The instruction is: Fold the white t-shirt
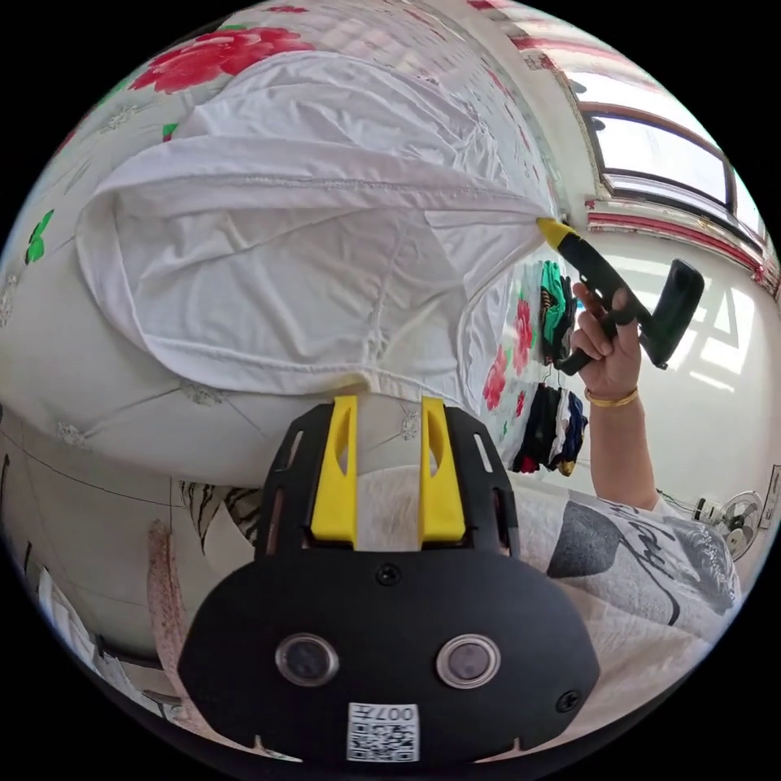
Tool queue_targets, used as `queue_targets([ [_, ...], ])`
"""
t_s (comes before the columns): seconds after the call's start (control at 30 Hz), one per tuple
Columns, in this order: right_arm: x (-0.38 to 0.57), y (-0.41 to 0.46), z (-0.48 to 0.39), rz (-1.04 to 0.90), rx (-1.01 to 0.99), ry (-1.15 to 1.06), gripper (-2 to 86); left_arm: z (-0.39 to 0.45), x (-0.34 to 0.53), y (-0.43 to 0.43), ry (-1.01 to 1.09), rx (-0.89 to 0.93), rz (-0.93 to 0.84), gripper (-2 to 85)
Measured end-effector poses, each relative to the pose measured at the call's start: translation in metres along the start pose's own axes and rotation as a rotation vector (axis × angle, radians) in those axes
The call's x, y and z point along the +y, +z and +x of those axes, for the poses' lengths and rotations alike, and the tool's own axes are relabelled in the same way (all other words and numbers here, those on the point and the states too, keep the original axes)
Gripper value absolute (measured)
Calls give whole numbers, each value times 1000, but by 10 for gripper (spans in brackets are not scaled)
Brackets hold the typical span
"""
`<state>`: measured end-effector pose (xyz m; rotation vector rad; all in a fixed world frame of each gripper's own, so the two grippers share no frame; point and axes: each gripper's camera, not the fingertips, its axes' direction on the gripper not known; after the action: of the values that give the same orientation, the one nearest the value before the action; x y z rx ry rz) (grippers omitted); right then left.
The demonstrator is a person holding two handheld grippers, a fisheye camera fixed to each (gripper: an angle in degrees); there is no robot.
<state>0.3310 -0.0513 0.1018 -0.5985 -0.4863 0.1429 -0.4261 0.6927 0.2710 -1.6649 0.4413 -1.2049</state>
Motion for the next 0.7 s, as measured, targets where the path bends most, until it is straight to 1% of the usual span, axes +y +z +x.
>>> queue_targets([
  [0.17,16,-6,-21,-15,-1,-19,-1,-23,17,5,-161,132,33,97],
  [0.23,24,-14,-32,-12,2,-27,-1,-30,25,8,-221,154,43,74],
  [0.3,30,-22,-39,-3,6,-30,-1,-41,38,16,-302,167,63,26],
  [0.37,36,-31,-48,9,11,-32,-1,-44,45,22,-303,211,72,1],
  [0.43,46,-48,-60,35,22,-28,-1,-44,50,26,-283,223,74,-5],
  [0.5,55,-68,-69,74,48,-26,-1,-33,62,17,-212,127,125,-8],
  [0.53,62,-88,-74,110,80,-21,-1,-29,66,11,-181,112,144,-9],
  [0.57,67,-99,-77,132,98,-16,-1,-18,75,-5,-113,93,186,-9],
  [0.63,90,-157,-86,244,167,11,-1,1,94,-37,8,42,240,-9],
  [0.7,113,-205,-96,336,230,28,-1,34,128,-89,194,-61,312,-10],
])
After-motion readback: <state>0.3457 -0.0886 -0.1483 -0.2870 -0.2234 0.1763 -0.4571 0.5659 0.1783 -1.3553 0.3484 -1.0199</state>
